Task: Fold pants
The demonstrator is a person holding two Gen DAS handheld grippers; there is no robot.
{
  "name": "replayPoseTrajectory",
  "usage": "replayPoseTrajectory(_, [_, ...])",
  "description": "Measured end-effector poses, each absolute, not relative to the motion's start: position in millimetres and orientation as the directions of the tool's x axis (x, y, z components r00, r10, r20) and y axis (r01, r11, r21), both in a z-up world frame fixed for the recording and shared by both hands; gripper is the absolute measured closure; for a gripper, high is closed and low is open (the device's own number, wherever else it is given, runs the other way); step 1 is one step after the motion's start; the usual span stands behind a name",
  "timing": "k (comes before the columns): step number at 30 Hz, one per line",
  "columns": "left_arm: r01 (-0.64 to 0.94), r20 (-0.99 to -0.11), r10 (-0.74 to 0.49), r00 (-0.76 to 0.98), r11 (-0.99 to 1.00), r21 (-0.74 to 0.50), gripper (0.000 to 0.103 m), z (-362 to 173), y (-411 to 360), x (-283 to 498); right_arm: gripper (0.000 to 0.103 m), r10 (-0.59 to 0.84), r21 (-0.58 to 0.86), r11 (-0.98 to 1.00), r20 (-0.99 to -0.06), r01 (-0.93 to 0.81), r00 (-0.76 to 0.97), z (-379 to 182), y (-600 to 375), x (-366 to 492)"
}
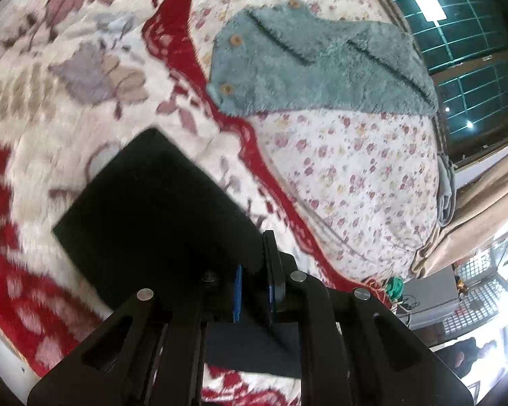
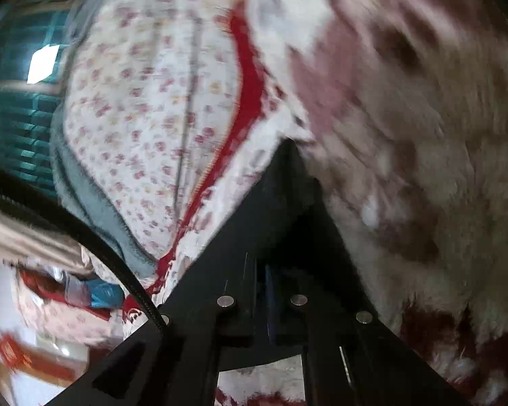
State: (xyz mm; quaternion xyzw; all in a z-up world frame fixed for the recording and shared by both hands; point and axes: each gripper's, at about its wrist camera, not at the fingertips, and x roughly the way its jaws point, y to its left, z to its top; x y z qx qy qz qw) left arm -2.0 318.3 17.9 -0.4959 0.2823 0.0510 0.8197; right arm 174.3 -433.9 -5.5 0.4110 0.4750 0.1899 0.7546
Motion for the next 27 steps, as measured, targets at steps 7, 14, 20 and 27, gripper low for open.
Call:
replayPoseTrajectory(7, [-0.309, -0.470, -0.168, 0.867, 0.559, -0.770, 0.094, 49, 342, 39, 0.099, 0.715, 0.860, 0.510, -0.420, -0.007, 0.559, 37, -433, 170])
replayPoseTrajectory(14, [-0.369, -0.560, -0.193, 0.805, 0.577, -0.729, 0.093, 42, 357, 132, 0.099, 0.719, 0.894, 0.440, -0.409, 0.087, 0.562, 21, -415, 228])
replayPoseTrajectory(20, [-0.507, -0.654, -0.229, 0.721, 0.468, -0.724, 0.060, 2, 394, 195, 0.081, 0.675, 0.896, 0.392, -0.434, 0.208, 0.596, -17, -405, 303])
replayPoseTrajectory(27, [-0.422, -0.572, -0.270, 0.774, 0.452, -0.786, 0.055, 12, 409, 148, 0.069, 0.649, 0.843, 0.526, -0.483, 0.111, 0.588, -3, -412, 288])
